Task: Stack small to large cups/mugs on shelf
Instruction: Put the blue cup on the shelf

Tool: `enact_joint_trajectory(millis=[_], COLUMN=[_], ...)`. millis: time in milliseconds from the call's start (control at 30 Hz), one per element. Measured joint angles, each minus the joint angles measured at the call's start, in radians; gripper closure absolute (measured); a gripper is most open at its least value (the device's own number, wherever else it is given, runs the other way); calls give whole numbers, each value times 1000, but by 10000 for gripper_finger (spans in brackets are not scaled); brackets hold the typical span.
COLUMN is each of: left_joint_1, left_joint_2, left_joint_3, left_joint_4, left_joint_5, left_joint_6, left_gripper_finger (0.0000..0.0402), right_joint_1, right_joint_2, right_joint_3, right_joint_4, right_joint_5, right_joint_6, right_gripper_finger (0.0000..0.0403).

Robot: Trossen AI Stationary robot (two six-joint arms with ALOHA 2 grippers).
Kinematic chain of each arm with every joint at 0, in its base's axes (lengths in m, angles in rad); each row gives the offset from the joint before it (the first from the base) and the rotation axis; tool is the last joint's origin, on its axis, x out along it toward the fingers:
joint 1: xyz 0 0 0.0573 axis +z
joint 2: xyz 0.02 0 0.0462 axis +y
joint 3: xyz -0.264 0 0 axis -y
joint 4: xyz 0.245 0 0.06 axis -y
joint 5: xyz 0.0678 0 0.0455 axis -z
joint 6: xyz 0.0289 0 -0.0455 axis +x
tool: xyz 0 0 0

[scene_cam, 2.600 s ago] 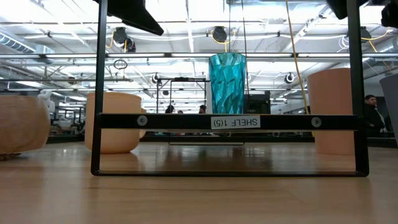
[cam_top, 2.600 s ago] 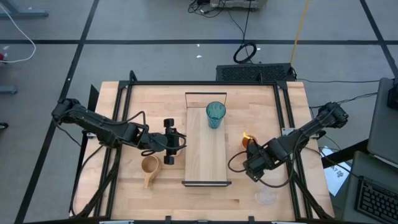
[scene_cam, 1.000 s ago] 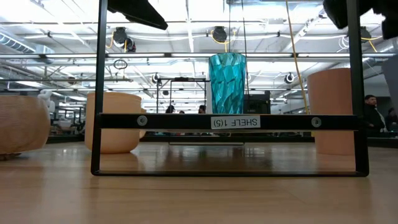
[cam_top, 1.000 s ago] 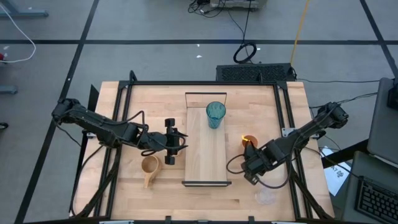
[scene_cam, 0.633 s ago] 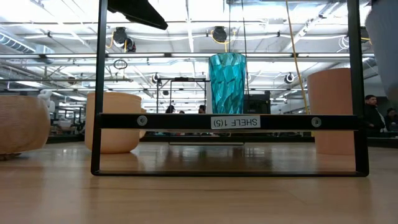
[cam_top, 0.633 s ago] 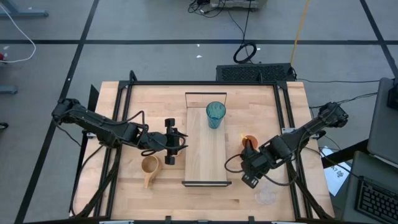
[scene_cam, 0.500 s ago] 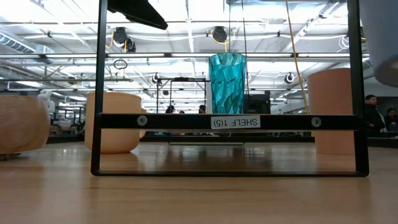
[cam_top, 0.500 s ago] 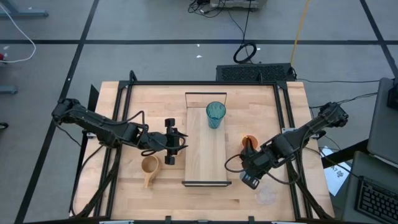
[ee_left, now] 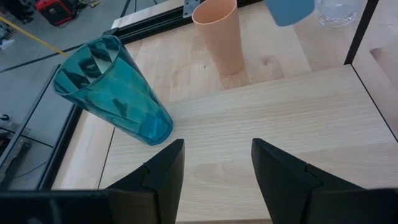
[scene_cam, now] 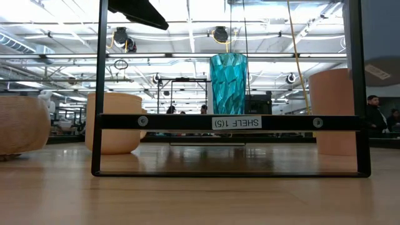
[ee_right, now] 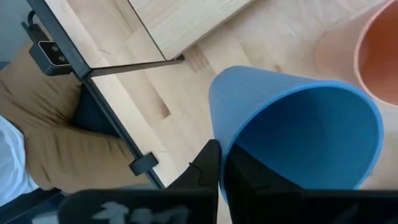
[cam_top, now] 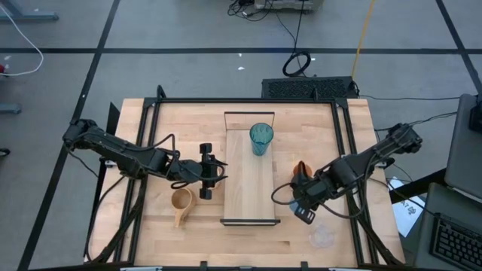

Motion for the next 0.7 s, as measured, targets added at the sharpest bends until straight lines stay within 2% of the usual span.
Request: enact_joint_trajectory(millis=[200, 333, 500, 700], left_joint_1=[0, 0, 0, 0], left_joint_2=[0, 0, 0, 0], left_joint_3=[0, 0, 0, 0], left_joint_4=[0, 0, 0, 0], left_joint_5=[0, 1, 1, 1], left_joint_6=[-2, -2, -2, -2], left_gripper_finger=[213, 213, 213, 213], right_joint_1=[-15, -19, -20, -20], right_joint_2=[-53, -101, -162, -205], right_joint_3=[0, 0, 0, 0], right_joint_4=[-21, 9, 80, 126], right_joint_5=[10, 65, 232, 436], right_joint_6=[-17, -58, -161, -365], right_gripper_finger=[403, 403, 403, 403])
